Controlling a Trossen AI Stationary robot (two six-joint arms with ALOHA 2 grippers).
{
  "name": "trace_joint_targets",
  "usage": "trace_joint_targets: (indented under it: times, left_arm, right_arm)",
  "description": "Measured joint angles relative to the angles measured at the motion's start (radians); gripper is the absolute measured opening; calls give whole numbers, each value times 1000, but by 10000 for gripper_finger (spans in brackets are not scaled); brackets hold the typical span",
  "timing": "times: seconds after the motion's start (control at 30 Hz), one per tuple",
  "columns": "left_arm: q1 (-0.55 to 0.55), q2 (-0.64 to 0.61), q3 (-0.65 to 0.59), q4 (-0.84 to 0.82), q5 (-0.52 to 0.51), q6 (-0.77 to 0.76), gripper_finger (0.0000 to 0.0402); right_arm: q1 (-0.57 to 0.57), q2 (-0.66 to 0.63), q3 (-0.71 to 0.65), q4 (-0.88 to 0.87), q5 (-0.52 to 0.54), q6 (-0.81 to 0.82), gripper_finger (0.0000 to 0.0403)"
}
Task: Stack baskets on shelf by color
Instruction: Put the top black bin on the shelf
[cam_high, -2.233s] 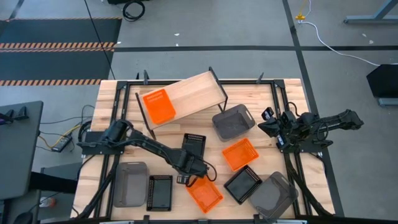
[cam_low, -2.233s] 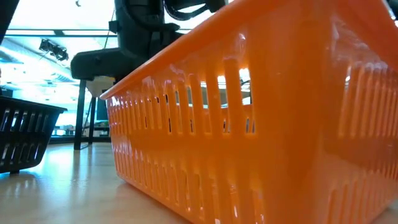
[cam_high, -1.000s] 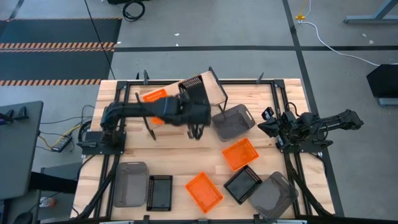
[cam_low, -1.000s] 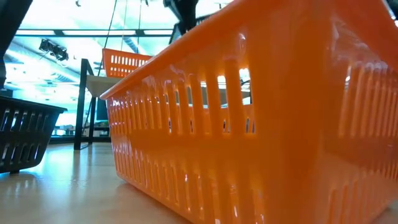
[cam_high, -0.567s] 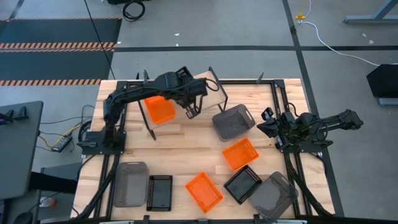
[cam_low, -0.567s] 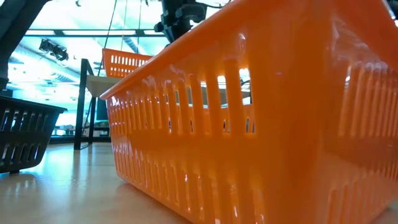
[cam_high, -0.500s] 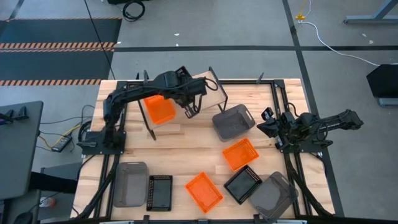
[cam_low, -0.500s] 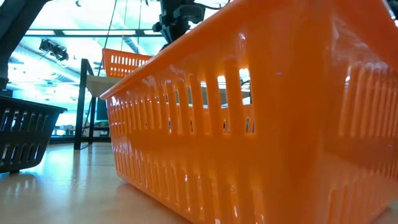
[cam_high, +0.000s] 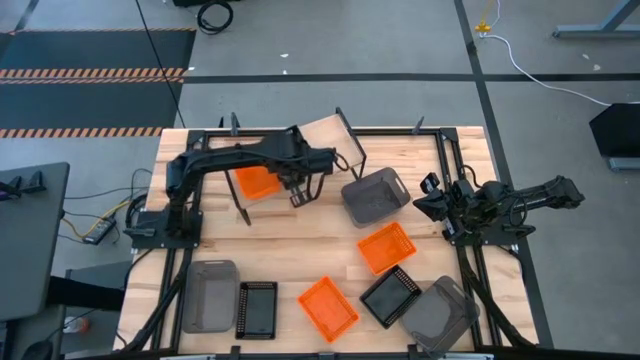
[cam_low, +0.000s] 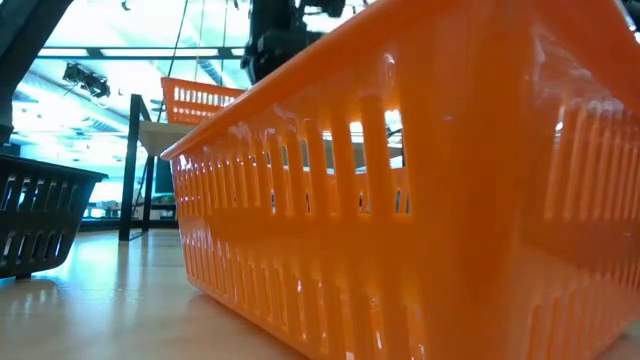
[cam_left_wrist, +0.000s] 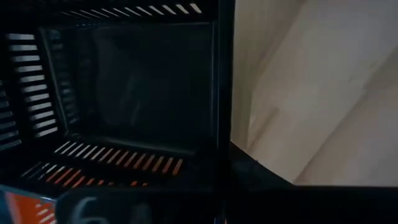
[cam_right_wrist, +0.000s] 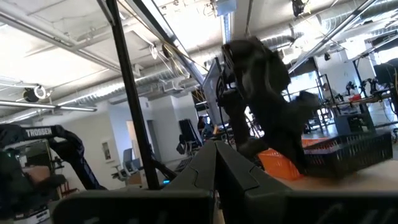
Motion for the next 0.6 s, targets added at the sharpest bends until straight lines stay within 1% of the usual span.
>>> trace_joint_targets:
  times: [0.1, 0.2, 0.4, 0.6]
  left_arm:
    - [3, -1, -50, 23, -14, 0, 14]
    - [8, -2, -54, 31, -22, 0, 27]
    - [8, 1, 24, 40, -30, 5, 60]
    - [8, 1, 101, 45, -30, 5, 82]
  right_arm:
    - [0, 0, 0, 0, 0, 0, 12]
    - [0, 0, 0, -1, 0, -2, 12]
    - [0, 0, 0, -11, 0, -7, 12]
    - [0, 0, 0, -15, 0, -8, 12]
